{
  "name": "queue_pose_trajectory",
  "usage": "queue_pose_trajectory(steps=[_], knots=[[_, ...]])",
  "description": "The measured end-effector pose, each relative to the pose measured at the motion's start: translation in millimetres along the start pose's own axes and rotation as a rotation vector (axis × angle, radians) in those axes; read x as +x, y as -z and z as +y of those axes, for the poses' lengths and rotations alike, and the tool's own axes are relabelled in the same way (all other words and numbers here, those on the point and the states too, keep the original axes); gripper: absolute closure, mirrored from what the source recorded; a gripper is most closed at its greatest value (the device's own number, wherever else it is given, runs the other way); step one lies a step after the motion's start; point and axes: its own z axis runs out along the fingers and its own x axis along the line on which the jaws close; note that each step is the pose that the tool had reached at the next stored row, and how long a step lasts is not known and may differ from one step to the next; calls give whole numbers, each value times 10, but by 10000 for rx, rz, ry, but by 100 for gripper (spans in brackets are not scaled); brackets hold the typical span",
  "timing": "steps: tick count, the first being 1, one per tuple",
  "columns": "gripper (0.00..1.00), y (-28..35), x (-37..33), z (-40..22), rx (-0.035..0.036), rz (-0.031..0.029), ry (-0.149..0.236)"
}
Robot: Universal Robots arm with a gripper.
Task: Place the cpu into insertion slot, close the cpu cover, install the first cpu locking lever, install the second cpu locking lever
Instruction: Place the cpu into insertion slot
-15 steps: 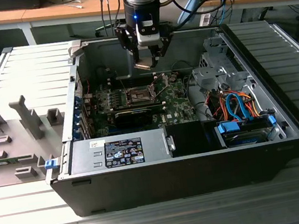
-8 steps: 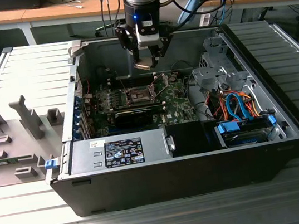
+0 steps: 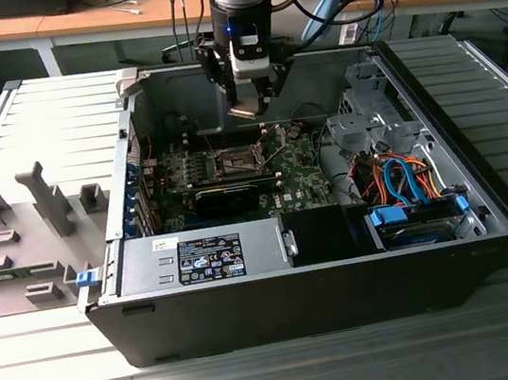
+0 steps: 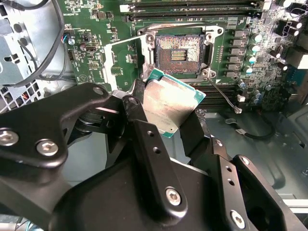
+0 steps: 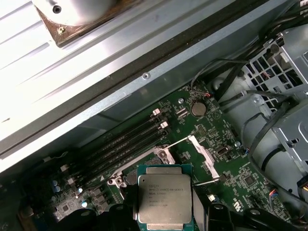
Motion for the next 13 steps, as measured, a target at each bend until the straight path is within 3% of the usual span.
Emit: queue_pose_trajectory(steps=[13], knots=[[46,-3,0,0,-4,-14,-154]])
